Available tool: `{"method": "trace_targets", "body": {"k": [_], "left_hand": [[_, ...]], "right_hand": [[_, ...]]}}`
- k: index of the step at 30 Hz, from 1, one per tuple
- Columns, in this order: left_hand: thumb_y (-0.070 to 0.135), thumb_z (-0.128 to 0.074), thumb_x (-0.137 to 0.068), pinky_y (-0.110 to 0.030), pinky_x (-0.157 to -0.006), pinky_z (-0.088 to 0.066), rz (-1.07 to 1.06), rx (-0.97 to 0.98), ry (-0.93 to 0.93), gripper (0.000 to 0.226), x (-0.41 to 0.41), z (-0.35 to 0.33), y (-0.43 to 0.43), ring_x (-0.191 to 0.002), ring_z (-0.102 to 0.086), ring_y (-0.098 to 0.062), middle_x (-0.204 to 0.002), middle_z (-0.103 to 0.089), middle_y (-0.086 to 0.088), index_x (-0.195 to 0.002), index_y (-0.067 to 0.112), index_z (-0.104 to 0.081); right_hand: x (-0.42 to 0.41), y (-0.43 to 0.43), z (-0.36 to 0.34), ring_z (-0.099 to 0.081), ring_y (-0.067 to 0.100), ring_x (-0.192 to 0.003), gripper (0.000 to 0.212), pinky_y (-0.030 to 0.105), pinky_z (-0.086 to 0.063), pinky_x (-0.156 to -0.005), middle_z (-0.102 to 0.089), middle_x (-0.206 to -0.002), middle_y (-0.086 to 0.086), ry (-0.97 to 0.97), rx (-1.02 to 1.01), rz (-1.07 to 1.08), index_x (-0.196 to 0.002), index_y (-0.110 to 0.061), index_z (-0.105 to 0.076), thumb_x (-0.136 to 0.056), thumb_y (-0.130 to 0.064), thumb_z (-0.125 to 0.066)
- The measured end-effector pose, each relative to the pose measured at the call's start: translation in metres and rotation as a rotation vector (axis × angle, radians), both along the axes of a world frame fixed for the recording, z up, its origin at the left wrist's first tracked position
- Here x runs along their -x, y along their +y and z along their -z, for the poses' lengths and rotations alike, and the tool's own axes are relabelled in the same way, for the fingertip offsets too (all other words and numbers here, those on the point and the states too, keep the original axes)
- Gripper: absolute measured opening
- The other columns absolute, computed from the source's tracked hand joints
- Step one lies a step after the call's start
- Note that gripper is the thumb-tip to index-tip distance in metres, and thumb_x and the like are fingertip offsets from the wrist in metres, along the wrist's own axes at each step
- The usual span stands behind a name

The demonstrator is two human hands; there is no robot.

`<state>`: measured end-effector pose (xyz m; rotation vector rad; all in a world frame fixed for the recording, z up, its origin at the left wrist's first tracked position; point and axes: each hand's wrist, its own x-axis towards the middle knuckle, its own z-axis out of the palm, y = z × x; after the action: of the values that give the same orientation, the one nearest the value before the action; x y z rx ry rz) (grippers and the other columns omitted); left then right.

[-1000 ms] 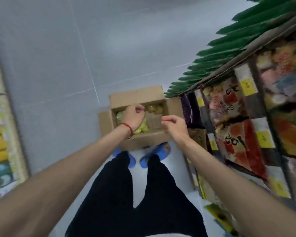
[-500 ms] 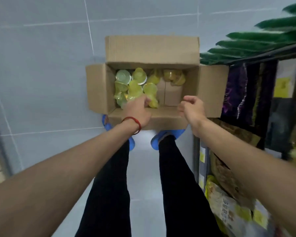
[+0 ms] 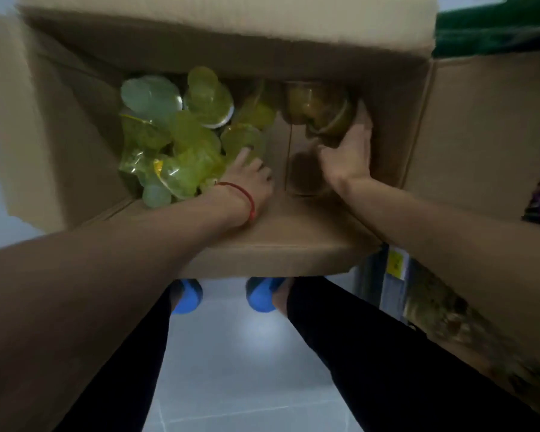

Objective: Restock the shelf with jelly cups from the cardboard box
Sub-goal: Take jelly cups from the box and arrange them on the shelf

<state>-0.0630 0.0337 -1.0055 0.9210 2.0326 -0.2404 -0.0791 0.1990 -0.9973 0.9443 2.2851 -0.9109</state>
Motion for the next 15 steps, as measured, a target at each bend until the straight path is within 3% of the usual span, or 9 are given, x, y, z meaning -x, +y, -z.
{"method": "trace_targets", "body": {"k": [2,6,10,15], "left_hand": [[0.016,-0.03,-0.101,-0.054,-0.117,-0.007,0.055,0.043,-0.014,0.044,0.001,0.011,0.001,-0.142,-0.025,-0.027,-0.149,-0.036,-0.008,-0.142,0.017,-0.044],[0.021,-0.024,-0.105,-0.048,-0.118,-0.003,0.12,0.118,-0.023,0.044,0.004,0.024,0.012,-0.144,-0.023,-0.024,-0.152,-0.037,-0.004,-0.144,0.024,-0.043],[0.02,-0.022,-0.106,-0.042,-0.12,-0.002,0.156,0.162,-0.014,0.045,0.005,0.028,0.028,-0.145,-0.025,-0.024,-0.153,-0.04,-0.003,-0.147,0.018,-0.04],[0.019,-0.023,-0.105,-0.047,-0.12,0.003,0.178,0.196,-0.047,0.047,0.011,0.028,0.039,-0.147,-0.022,-0.027,-0.156,-0.033,-0.006,-0.15,0.015,-0.033]], "right_hand": [[0.004,0.006,0.013,-0.023,0.02,-0.154,0.096,0.02,-0.012,-0.12,-0.012,-0.17,0.002,0.011,-0.027,-0.085,-0.164,-0.017,-0.011,-0.09,-0.013,-0.072],[0.015,0.011,0.032,-0.022,0.022,-0.154,0.101,0.03,-0.019,-0.126,-0.012,-0.17,0.003,-0.028,-0.029,-0.168,-0.163,-0.018,-0.013,-0.086,-0.022,-0.078],[0.023,0.011,0.043,-0.035,0.029,-0.147,0.088,0.042,-0.031,-0.121,-0.025,-0.164,0.008,-0.012,-0.062,-0.211,-0.155,-0.011,-0.027,-0.086,-0.025,-0.08],[0.025,0.014,0.048,-0.043,0.034,-0.137,0.073,0.044,-0.035,-0.114,-0.033,-0.152,0.012,-0.009,-0.108,-0.291,-0.145,-0.007,-0.033,-0.088,-0.022,-0.077]]}}
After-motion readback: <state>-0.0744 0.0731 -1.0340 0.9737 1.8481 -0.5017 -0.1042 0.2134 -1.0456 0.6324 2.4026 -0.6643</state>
